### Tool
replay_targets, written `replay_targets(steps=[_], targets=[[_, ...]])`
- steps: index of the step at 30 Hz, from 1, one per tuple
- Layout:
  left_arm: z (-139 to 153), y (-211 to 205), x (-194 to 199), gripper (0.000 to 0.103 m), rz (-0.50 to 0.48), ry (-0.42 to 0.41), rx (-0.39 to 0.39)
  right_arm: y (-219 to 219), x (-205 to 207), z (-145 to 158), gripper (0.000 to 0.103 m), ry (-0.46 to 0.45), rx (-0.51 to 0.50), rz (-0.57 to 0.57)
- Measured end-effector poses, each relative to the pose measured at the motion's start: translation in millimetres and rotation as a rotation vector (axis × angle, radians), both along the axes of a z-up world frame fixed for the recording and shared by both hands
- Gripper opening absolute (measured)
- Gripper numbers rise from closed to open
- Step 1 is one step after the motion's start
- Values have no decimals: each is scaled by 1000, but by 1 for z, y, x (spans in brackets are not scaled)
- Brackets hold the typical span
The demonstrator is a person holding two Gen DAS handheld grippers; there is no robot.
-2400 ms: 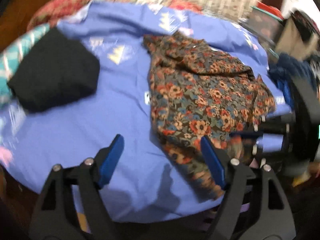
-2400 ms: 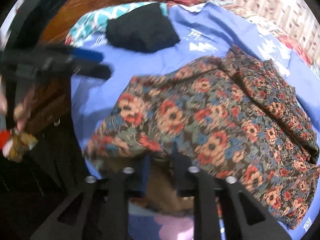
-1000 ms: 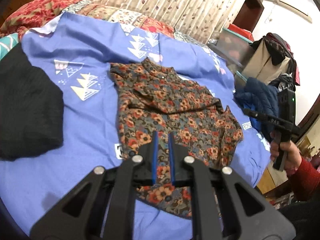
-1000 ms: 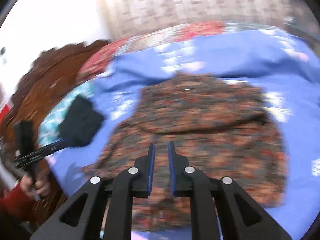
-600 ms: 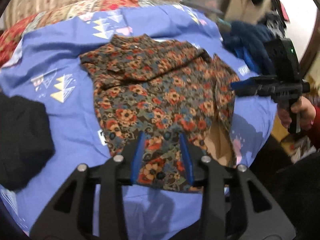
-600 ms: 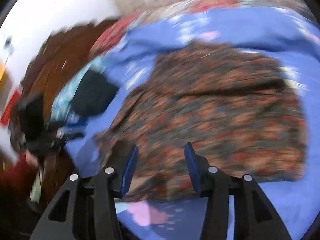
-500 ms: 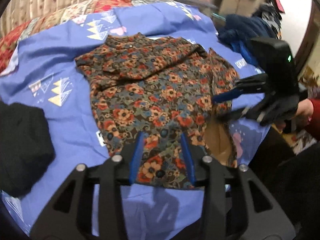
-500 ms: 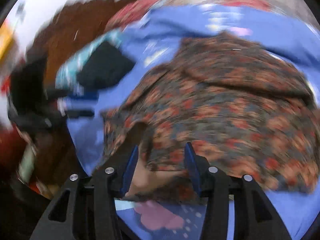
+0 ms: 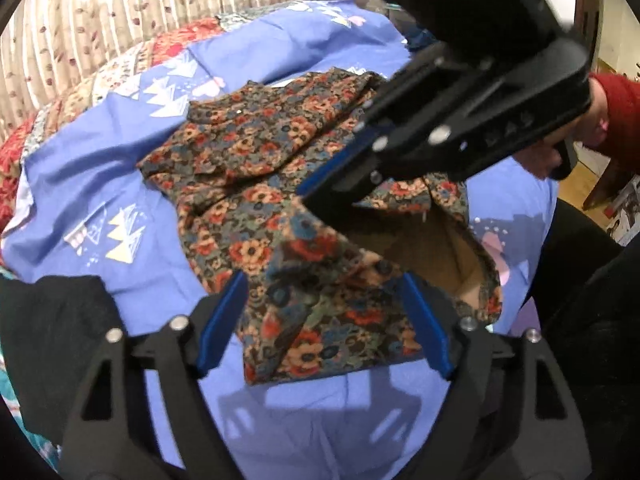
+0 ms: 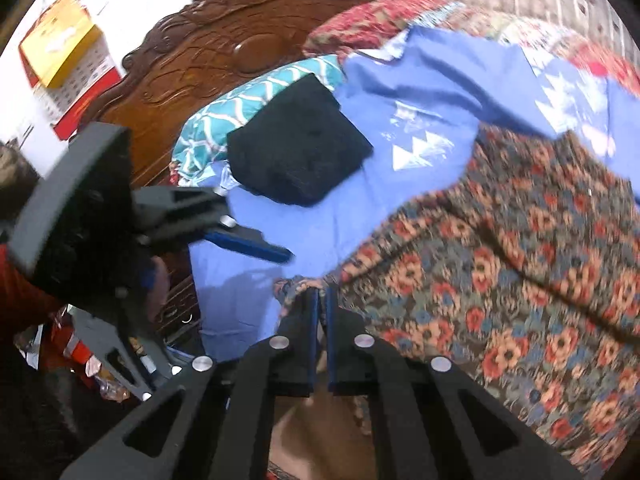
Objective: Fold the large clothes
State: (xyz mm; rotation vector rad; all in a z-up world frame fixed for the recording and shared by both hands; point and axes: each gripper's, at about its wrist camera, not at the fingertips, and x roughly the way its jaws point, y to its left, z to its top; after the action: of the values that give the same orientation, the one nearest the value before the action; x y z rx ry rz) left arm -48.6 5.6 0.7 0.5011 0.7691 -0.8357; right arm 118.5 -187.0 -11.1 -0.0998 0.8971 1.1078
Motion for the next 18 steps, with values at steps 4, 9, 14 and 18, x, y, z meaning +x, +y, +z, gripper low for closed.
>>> replay_targets(steps=[4,9,14,18], targets=[[4,-8,1,52,-35,-19,-22,2,-6,17,21,-25,51,24],[17,8,23,12,45,75,-192,-13,-2,25,21,-55,122,-70],[17,47,55,10,248,171,-388,-95,25,20,23,-92,66,-346],[9,67,69,10,348,235,-487,-197,60,-10,47,-65,-118,-651]])
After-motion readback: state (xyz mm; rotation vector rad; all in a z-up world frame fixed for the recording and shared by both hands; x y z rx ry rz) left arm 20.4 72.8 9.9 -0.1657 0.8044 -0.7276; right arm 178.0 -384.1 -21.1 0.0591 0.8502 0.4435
